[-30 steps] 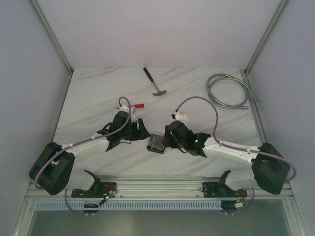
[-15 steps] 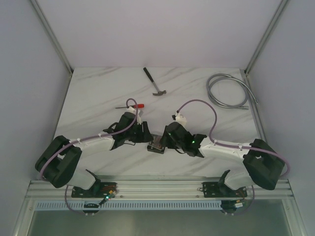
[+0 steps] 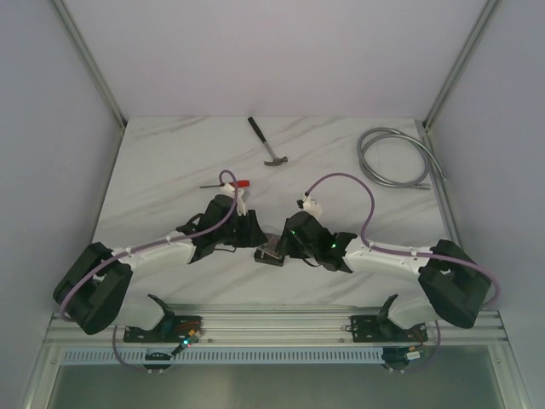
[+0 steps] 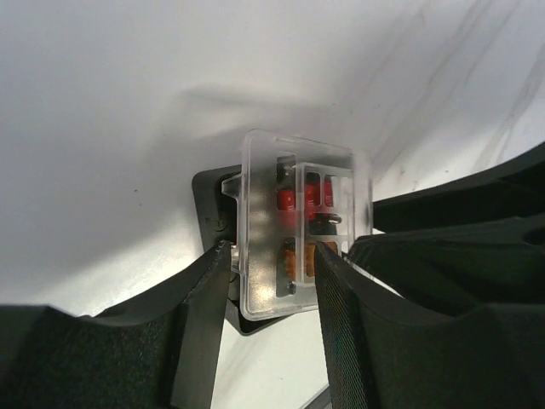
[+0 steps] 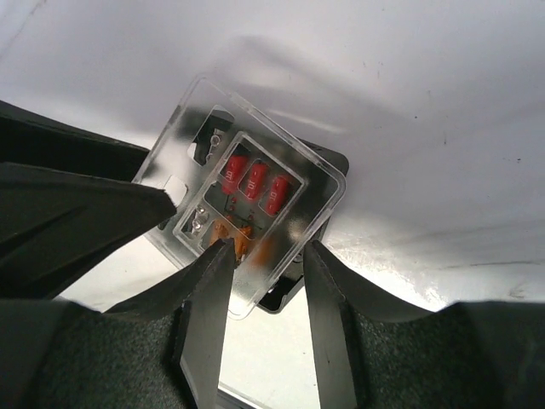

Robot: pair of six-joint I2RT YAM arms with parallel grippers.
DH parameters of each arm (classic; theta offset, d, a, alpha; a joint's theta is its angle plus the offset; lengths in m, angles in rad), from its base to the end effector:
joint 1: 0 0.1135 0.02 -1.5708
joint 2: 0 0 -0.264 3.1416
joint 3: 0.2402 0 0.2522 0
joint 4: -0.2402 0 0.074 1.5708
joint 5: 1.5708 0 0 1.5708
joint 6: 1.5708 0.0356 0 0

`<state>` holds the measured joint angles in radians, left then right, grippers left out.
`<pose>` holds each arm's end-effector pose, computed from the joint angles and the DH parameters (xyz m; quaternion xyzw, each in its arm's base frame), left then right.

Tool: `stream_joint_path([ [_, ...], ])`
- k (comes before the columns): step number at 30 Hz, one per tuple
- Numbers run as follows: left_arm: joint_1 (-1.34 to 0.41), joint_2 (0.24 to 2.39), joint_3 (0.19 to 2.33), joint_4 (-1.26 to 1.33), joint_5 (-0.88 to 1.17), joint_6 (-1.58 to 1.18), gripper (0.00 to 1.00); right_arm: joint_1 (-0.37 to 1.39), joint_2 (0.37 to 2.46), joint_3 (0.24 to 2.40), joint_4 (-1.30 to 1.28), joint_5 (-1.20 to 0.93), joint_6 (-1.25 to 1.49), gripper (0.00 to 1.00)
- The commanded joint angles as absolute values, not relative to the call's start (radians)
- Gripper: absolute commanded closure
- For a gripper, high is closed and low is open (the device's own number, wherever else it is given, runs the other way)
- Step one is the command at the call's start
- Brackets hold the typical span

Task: Snap on the fuse box
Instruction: Close the fuse box cover on the fuse box base.

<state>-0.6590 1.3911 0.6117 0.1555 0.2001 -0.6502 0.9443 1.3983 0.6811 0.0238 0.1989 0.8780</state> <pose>0.2151 -0.1756 0.1801 0.0494 0.8853 -0.3467 0.3058 0.1713 0.2247 0.1882 0.0123 0.9017 0.2789 0.3301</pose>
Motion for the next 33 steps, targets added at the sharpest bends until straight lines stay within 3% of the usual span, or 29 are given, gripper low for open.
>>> stream_joint_path([
  [1, -0.68, 1.342, 0.618, 0.16, 0.203, -0.67, 0.48, 0.945, 1.399, 0.672, 0.058, 0.202, 0.877, 0.56],
  [33, -0.754, 1.341, 0.579, 0.104, 0.093, -0.719, 0.5, 0.946, 1.413, 0.681, 0.03, 0.204, 0.832, 0.57],
])
